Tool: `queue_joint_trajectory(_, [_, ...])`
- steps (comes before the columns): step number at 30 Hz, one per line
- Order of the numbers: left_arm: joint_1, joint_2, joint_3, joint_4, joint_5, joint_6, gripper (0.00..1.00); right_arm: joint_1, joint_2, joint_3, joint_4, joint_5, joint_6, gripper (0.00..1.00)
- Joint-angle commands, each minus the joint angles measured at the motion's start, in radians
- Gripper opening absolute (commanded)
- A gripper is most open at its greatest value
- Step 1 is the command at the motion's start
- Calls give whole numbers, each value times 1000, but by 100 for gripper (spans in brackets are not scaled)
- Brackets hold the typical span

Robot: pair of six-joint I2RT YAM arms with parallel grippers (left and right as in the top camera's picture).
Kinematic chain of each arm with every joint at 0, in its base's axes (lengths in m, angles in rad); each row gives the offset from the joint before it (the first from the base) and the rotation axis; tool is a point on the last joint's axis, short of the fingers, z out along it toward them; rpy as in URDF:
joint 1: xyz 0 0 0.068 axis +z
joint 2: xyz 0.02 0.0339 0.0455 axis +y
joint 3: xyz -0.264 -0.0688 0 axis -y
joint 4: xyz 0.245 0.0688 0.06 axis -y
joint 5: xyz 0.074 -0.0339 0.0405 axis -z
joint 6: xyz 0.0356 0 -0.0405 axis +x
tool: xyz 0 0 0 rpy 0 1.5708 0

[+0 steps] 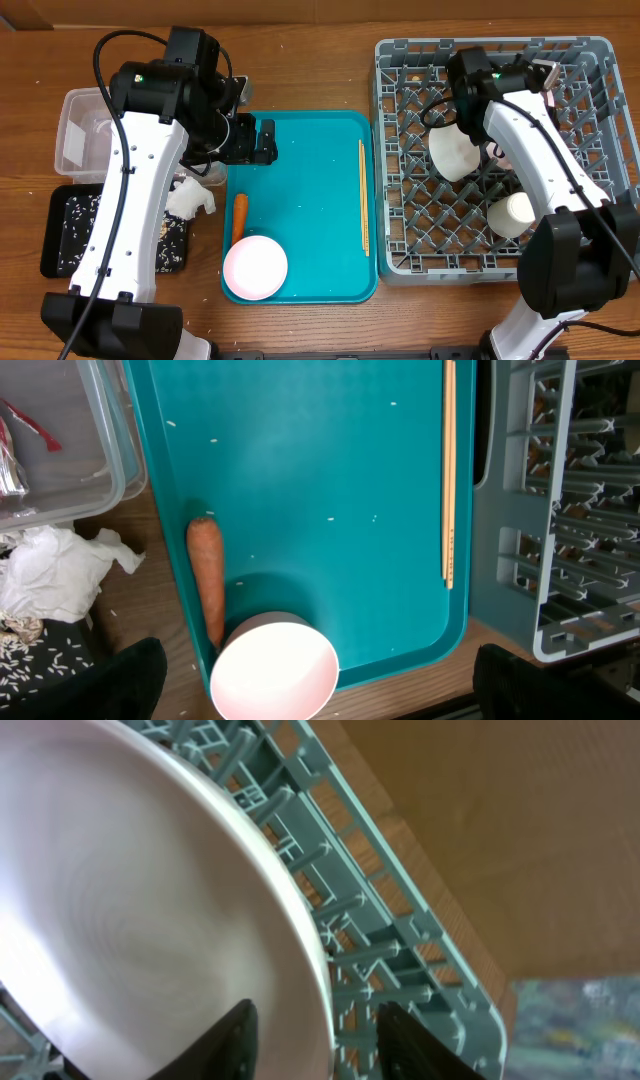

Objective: Sort waste into correct bins and load items into the dishwasher
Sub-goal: 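Lift the plate with right gripper and stand it upright in the rack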

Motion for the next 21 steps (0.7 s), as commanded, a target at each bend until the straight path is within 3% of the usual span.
queue_joint_trajectory(1, [-6, 2, 13, -2, -2, 8, 100, 2, -52, 61, -24, -104, 32, 51])
queue_joint_trajectory(3, [-6, 2, 13, -2, -2, 8, 100, 5, -99, 103, -45, -192, 32, 57])
queue_joint_trajectory(5, [-6, 2, 13, -2, -2, 8, 100, 14, -154, 129, -39, -315, 21, 69])
queue_joint_trajectory(7, [-6, 2, 13, -2, -2, 8, 100, 29, -218, 138, -5, -521, -47, 77])
queue_joint_trajectory(13, [-6, 2, 13, -2, -2, 8, 100, 96, -293, 137, 29, -1053, -171, 78])
queue_joint_trajectory(21, [-6, 2, 13, -2, -2, 8, 100, 286, -277, 57, 36, -1144, -170, 78])
